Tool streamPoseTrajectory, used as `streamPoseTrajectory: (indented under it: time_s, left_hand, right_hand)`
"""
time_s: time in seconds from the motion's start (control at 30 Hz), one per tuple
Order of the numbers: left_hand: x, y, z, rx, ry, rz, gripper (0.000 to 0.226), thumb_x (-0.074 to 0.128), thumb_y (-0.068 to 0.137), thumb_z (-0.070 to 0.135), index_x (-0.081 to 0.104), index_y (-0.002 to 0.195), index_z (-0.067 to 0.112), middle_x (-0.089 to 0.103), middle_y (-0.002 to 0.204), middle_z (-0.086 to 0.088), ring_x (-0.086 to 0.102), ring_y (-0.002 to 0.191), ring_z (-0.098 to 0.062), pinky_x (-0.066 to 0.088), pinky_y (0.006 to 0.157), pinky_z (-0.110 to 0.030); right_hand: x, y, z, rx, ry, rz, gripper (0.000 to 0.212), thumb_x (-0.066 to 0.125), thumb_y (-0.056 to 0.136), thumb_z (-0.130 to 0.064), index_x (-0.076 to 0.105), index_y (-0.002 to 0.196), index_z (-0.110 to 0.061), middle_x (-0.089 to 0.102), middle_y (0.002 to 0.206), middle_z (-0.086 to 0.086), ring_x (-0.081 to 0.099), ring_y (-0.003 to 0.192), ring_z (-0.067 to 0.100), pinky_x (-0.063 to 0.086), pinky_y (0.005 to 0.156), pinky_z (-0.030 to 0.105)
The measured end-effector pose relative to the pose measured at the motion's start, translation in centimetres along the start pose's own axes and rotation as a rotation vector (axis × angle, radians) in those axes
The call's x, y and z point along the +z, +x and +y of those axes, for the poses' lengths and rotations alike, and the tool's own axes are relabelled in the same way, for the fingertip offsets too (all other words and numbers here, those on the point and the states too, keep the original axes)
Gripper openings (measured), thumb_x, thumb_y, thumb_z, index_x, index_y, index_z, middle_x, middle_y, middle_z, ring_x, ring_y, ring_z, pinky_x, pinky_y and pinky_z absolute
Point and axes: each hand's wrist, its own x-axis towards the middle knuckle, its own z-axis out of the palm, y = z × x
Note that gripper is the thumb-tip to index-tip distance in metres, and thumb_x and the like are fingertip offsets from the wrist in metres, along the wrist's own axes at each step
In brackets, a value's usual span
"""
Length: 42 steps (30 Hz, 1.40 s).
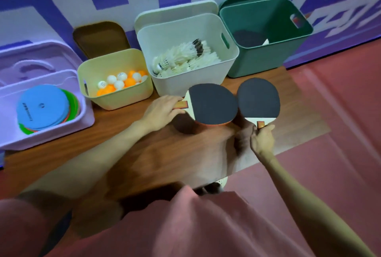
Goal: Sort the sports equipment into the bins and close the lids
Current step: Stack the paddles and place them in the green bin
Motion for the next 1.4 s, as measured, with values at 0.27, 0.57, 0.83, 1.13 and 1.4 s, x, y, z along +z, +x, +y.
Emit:
streamPoseTrajectory:
  time_s: [0.27, 0.57, 0.83, 1.13, 1.4]
  left_hand:
    - [-0.6, 8.4, 7.5, -0.007, -0.01, 0.196, 0.045, 0.055, 0.093, 0.04, 0.055, 0.128, 0.011, 0.064, 0.115, -0.009, 0.055, 0.108, -0.029, 0.043, 0.086, -0.04]
    - [-1.2, 23.7, 14.4, -0.164, 0.013, 0.375, 0.037, 0.056, 0.094, 0.029, 0.058, 0.12, 0.003, 0.061, 0.111, -0.017, 0.052, 0.103, -0.035, 0.036, 0.087, -0.039]
    - [1.0, 34.0, 17.6, -0.432, 0.029, 0.146, 0.019, 0.052, 0.095, 0.013, 0.053, 0.108, -0.001, 0.056, 0.112, -0.022, 0.051, 0.107, -0.039, 0.04, 0.081, -0.043]
    - [4.7, 38.8, 17.1, -0.656, -0.122, -0.071, 0.032, 0.042, 0.088, -0.002, 0.052, 0.118, 0.001, 0.047, 0.129, -0.026, 0.04, 0.124, -0.042, 0.039, 0.097, -0.045]
    - [4.4, 38.8, 16.1, -0.623, -0.225, -0.221, 0.01, 0.047, 0.091, 0.006, 0.052, 0.099, 0.005, 0.055, 0.105, -0.015, 0.054, 0.103, -0.032, 0.045, 0.082, -0.036]
  right_hand:
    - [-6.7, 9.6, -2.3, -0.037, 0.125, 0.124, 0.032, 0.042, 0.098, -0.024, 0.036, 0.112, 0.004, 0.058, 0.103, 0.029, 0.056, 0.097, 0.048, 0.039, 0.077, 0.041]
    - [-13.0, 22.6, -6.0, -0.113, 0.16, 0.14, 0.038, 0.044, 0.098, -0.029, 0.038, 0.114, 0.005, 0.058, 0.113, 0.028, 0.054, 0.104, 0.045, 0.038, 0.08, 0.04]
    - [-15.0, 30.8, -8.6, -0.158, 0.182, 0.087, 0.026, 0.045, 0.097, -0.029, 0.033, 0.099, -0.006, 0.059, 0.109, 0.023, 0.055, 0.102, 0.041, 0.031, 0.073, 0.035]
    - [-15.2, 35.9, -10.5, -0.279, -0.018, 0.003, 0.035, 0.049, 0.096, -0.03, 0.042, 0.107, 0.002, 0.059, 0.109, 0.024, 0.055, 0.102, 0.044, 0.036, 0.075, 0.039]
    - [-14.9, 38.1, -12.4, -0.571, -0.393, -0.159, 0.035, 0.052, 0.094, -0.035, 0.042, 0.106, -0.003, 0.062, 0.111, 0.02, 0.057, 0.104, 0.041, 0.036, 0.072, 0.038]
